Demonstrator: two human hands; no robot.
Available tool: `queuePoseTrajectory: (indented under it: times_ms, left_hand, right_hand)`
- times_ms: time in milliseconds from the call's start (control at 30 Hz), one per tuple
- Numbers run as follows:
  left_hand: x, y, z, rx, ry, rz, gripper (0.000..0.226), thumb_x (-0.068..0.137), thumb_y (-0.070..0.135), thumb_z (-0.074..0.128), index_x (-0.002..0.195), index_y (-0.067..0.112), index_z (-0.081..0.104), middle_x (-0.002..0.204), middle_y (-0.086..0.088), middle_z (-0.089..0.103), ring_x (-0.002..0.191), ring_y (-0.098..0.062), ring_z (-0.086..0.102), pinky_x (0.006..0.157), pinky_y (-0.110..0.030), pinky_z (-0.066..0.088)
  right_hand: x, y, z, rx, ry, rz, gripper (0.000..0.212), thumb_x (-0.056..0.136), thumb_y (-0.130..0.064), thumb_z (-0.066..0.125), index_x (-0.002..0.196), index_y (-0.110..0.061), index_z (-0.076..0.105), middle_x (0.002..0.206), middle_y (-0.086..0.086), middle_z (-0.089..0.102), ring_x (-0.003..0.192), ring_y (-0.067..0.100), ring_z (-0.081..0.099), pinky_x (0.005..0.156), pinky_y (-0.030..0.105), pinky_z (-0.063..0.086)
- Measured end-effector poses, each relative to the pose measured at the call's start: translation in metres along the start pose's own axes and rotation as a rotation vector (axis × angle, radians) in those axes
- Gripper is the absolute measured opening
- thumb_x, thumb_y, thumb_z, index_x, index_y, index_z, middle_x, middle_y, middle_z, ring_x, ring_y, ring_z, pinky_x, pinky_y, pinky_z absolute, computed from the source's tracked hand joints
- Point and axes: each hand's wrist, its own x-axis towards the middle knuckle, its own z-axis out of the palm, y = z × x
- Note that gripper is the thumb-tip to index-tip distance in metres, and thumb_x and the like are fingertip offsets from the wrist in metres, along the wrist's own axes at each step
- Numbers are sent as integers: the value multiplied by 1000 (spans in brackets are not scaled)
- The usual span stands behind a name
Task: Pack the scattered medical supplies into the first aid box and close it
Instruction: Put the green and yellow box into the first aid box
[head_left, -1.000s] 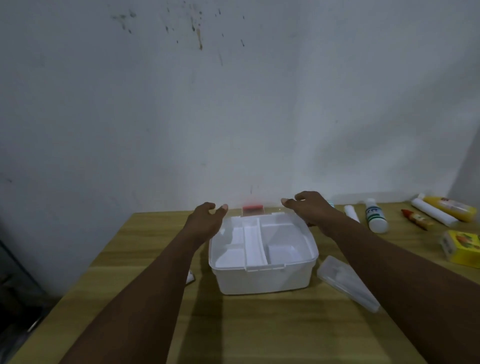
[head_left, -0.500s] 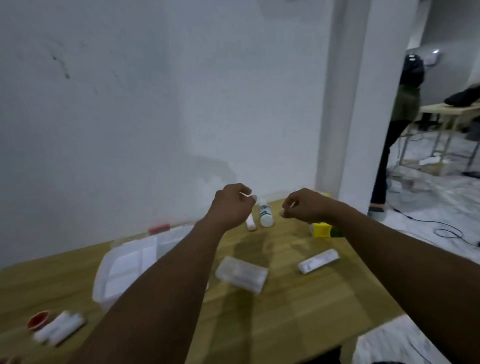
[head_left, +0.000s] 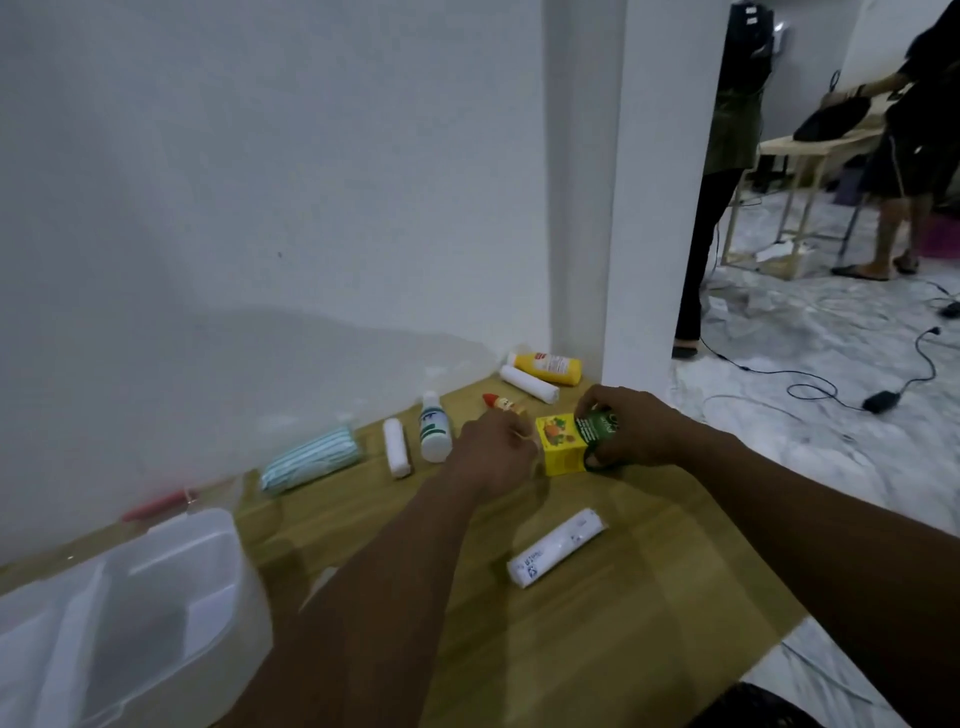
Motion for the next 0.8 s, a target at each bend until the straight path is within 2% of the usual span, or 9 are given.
queuePoseTrajectory:
  times_ms: [100,233,333,467,667,800]
  left_hand:
    - [-4,-1,-5,-10,18,-2,30,90,30,57,116,23,71,121,0,69,113,-20,62,96,-36,50]
    - [-28,6,-34,-22,85,18,23,92,28,60,109,21,73,111,-1,71,104,-18,63,82,-27,47]
    - [-59,8,-71,-24,168,30,23,91,31,63,109,21,74,108,-2,72,102,-20,65,82,-25,47]
    - [-114,-2,-134,8,277,33,26,92,36,64,110,20,74,107,-2,74,104,-19,66,86,-26,48]
    - [-204,-59,-221,52,469,-103,30,93,37,63,112,18,75,109,-3,73,107,-19,63,93,-29,48]
    - [-249,-120,-241,71,519,-233,28,93,34,63,113,17,73,115,-3,72,113,-21,63,92,-29,46]
  right_hand:
    - [-4,-1,-3,25,-8,-42,58,66,-28,89,116,-28,59,124,1,55,105,21,52,83,32,49]
    - [-21,-23,-16,49,3,-101,56,68,-27,89,115,-29,59,131,3,54,105,19,49,78,28,41]
    - [-41,-61,-30,50,9,-159,56,68,-28,89,115,-30,60,131,4,55,105,20,51,77,30,43]
    - [-63,-134,-41,51,6,-282,55,67,-29,89,113,-28,60,127,4,58,106,22,55,68,28,45]
    - [-83,-262,-19,-16,-37,-497,55,67,-33,89,115,-28,61,124,4,58,107,24,56,84,39,54]
    - [-88,-321,23,-214,-60,-607,58,67,-34,87,117,-29,59,124,1,58,105,21,51,87,36,49]
